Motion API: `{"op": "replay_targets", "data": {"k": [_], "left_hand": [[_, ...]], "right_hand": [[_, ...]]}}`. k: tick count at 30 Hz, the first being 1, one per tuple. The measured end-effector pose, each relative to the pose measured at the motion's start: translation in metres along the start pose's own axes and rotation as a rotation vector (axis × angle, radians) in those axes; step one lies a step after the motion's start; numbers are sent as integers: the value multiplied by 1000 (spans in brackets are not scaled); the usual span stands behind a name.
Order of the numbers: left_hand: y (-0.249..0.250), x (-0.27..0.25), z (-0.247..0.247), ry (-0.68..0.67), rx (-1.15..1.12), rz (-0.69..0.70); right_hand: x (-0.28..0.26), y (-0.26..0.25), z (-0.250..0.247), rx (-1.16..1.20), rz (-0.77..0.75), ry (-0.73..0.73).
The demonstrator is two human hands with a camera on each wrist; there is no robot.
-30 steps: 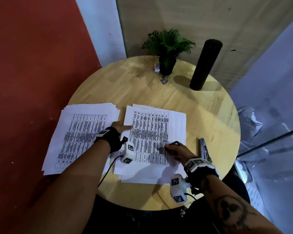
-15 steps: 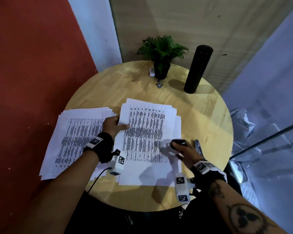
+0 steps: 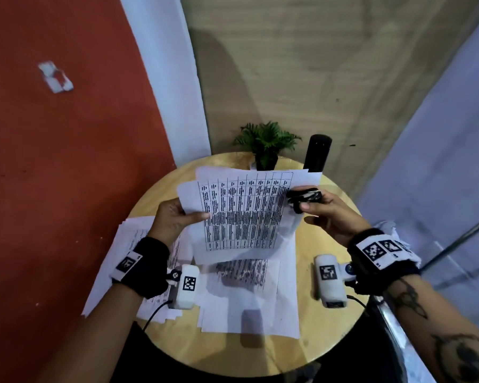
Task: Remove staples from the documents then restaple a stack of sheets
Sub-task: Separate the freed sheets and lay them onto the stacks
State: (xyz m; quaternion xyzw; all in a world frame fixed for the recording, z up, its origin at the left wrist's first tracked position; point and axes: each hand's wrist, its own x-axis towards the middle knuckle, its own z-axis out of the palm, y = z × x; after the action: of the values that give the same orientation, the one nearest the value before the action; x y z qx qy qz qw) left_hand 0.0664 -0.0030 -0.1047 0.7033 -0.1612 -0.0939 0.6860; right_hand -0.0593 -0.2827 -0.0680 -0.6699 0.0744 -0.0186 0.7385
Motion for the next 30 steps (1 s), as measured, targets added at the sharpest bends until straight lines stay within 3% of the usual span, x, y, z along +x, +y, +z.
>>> {"op": "replay_targets", "data": {"k": [5, 8, 12, 14, 15, 17, 19, 20, 26, 30], "left_hand": [[36, -6, -10, 34, -38, 75], [55, -6, -22, 167, -71, 131], [89, -6, -27, 444, -38, 363], [119, -12, -16, 475, 82, 509], [136, -18, -8, 436, 204, 582], [162, -25, 7, 326, 653, 717], [185, -28, 22, 238, 1039, 683], [196, -29, 29, 180, 1105, 625], [221, -20, 37, -209, 701, 549], [227, -22, 32, -265, 588, 546]], "right_hand": [[-6, -30, 12, 38, -127, -22], [-10, -46, 16, 74, -187, -30], [-22, -68, 19, 46, -255, -64], [-29, -79, 21, 40, -287, -99], [-32, -84, 23, 37, -297, -114], [-39, -92, 26, 20, -316, -133], [-44, -99, 30, 10, -342, -141], [-47, -102, 31, 8, -356, -140], [-57, -112, 32, 9, -414, -83], [-65, -117, 32, 33, -438, -103]]}}
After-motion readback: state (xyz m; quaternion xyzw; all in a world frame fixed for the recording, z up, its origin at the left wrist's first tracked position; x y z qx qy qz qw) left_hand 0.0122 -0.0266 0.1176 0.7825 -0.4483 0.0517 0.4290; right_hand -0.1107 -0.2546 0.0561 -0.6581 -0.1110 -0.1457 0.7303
